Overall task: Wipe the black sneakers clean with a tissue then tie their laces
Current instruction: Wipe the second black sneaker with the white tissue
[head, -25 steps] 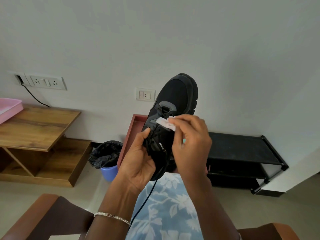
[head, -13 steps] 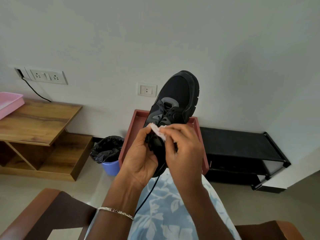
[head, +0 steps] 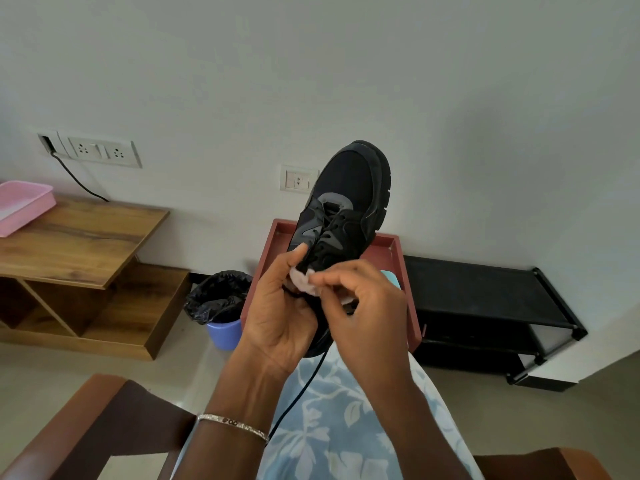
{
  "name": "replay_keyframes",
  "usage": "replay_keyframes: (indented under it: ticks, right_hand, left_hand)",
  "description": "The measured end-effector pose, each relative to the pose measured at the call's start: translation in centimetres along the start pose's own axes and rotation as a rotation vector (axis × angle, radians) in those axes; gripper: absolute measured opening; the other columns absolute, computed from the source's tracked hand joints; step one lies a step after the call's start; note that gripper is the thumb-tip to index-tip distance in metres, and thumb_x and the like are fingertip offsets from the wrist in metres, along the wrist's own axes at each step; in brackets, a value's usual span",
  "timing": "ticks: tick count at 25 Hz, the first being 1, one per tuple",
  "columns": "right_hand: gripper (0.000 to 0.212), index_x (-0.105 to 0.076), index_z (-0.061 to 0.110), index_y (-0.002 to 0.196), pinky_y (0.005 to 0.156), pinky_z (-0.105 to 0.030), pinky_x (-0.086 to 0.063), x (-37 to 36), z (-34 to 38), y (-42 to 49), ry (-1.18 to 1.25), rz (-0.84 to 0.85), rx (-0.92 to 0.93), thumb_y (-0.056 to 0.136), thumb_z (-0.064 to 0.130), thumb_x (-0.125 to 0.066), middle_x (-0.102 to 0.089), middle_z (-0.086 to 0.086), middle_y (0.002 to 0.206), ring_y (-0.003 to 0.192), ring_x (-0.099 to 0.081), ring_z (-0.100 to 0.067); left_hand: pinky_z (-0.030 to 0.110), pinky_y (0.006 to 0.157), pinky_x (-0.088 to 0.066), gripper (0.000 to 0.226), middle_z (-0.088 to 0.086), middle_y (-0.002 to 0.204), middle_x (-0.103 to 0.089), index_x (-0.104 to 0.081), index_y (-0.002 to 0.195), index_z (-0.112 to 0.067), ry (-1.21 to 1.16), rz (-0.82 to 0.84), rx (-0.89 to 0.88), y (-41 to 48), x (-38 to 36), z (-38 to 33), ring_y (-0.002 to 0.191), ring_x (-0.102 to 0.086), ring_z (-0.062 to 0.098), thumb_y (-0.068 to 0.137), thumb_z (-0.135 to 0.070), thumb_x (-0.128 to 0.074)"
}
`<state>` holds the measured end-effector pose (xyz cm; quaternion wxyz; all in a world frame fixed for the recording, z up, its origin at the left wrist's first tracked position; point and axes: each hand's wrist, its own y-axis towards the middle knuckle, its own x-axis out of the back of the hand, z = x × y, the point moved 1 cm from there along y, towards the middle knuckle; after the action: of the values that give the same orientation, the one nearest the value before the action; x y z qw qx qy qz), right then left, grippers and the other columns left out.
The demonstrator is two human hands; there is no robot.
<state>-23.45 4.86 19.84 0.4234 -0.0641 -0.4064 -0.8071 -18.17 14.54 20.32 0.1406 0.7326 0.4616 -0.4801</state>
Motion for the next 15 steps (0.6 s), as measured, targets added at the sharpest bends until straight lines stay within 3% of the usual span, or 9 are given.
replay_keyframes:
  ticks: [2,5,8,12,15]
  right_hand:
    - [0.011,-0.079,0.014,0.098,0.072,-0.031,-0.058,0.3,-0.6,1.8,-0.015,-0.069,-0.007,0.089,0.009,-0.074,-0.069,0.004,0.096,0.087,-0.066,-0.011]
    - [0.014,-0.078,0.012,0.101,0.072,-0.031,-0.059,0.4,-1.4,2.6,-0.047,-0.128,0.009,0.090,0.006,-0.072,-0.070,0.001,0.100,0.091,-0.067,-0.013]
    - [0.016,-0.076,0.014,0.102,0.071,-0.035,-0.059,0.0,-1.6,1.3,-0.090,-0.085,0.045,0.092,0.004,-0.068,-0.068,0.002,0.102,0.094,-0.066,-0.016]
    - [0.019,-0.075,0.020,0.104,0.071,-0.034,-0.059,-0.6,-1.0,-1.0,-0.073,-0.013,0.042,0.093,0.006,-0.068,-0.067,0.006,0.102,0.092,-0.065,-0.014]
    - [0.018,-0.078,0.016,0.099,0.069,-0.029,-0.058,0.1,-1.2,0.2,-0.075,-0.002,0.055,0.089,0.002,-0.071,-0.068,0.004,0.098,0.087,-0.065,-0.012]
  left_hand:
    - [0.039,0.077,-0.062,0.031,0.019,0.094,-0.074,-0.078,0.084,-0.001,-0.005,0.045,0.004,-0.2,-0.1,0.2,0.089,-0.074,0.030,0.095,-0.014,-0.052]
    - [0.039,0.068,-0.062,0.030,0.024,0.108,-0.072,-0.074,0.097,0.002,0.040,0.055,0.051,-0.5,-0.4,0.4,0.093,-0.074,0.033,0.088,0.006,-0.046]
    - [0.038,0.072,-0.063,0.053,0.026,0.111,-0.070,-0.063,0.117,0.007,0.043,-0.012,0.060,0.1,-0.1,0.5,0.095,-0.074,0.033,0.079,0.024,-0.032]
    - [0.039,0.064,-0.063,0.062,0.030,0.093,-0.071,-0.056,0.116,0.011,0.004,-0.052,0.086,0.5,0.4,0.3,0.083,-0.075,0.037,0.072,0.028,-0.017]
    - [0.046,0.077,-0.063,0.080,0.037,0.118,-0.064,-0.052,0.131,0.009,-0.036,-0.017,0.060,0.5,0.1,0.1,0.105,-0.069,0.042,0.059,0.025,-0.020]
